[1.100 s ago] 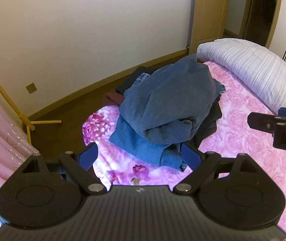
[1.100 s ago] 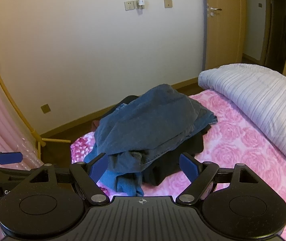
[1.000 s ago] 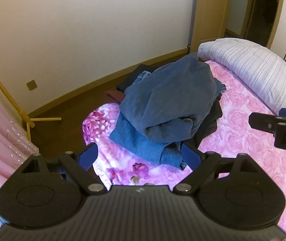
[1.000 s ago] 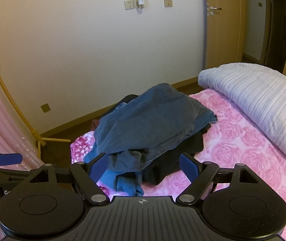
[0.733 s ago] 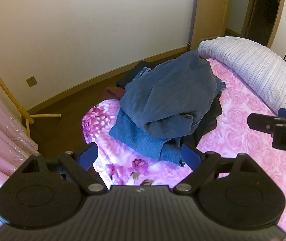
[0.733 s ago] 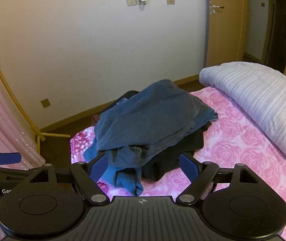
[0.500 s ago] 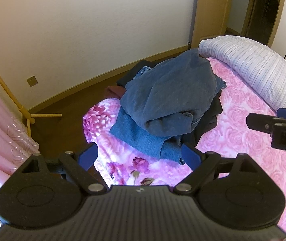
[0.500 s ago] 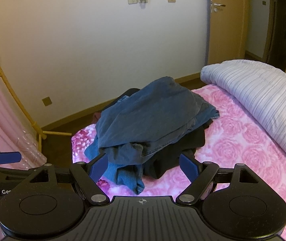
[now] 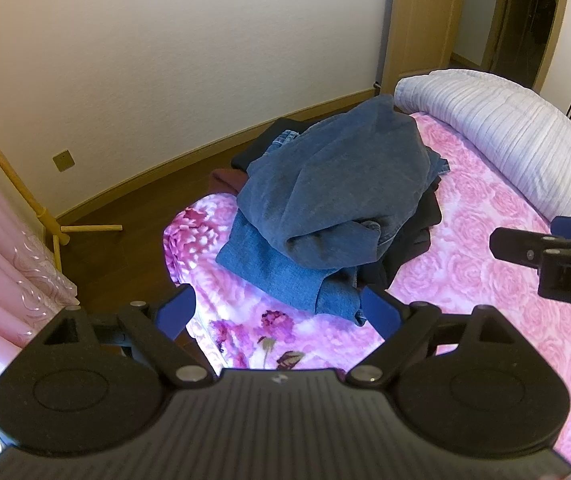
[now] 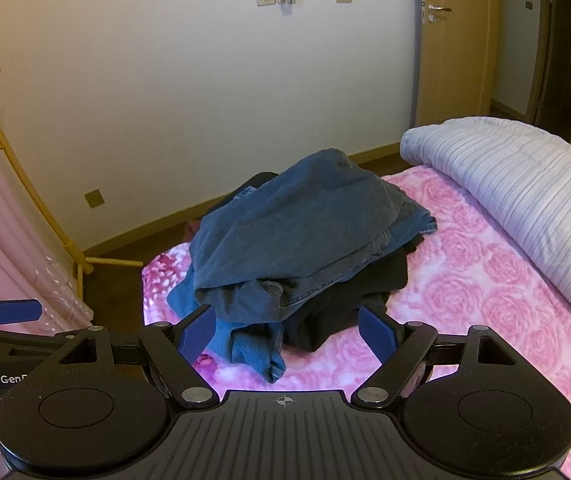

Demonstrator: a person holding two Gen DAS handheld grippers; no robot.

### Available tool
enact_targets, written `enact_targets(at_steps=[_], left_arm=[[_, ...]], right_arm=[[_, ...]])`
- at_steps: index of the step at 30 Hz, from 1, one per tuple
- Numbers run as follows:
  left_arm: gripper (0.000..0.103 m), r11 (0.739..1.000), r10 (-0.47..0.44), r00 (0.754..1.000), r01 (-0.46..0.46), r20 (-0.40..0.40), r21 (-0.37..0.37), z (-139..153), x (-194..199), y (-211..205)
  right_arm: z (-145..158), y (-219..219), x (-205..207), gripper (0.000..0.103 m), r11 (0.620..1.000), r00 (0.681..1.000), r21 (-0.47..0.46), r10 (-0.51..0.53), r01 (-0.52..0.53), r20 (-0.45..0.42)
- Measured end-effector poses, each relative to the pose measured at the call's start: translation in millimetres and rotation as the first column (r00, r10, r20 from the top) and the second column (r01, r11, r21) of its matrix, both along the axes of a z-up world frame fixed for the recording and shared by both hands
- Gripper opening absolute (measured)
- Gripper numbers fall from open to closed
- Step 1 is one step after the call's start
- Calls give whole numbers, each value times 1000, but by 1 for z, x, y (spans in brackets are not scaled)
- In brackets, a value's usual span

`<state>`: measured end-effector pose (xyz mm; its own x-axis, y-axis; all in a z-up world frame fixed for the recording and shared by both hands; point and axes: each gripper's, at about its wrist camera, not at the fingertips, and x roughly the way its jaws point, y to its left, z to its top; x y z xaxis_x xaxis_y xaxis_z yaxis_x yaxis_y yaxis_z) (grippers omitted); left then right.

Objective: Fold clothes

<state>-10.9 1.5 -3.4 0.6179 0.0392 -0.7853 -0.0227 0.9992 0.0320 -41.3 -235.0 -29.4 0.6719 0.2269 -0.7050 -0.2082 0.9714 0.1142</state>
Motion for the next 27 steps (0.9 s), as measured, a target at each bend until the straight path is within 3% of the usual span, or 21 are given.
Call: enact_targets(at_steps=[27], left_arm=[[88, 1000, -7, 1000, 7, 2, 5, 0, -5, -1]], right_arm=[[2, 2, -1, 81, 1000, 1000, -15, 13, -13, 1]])
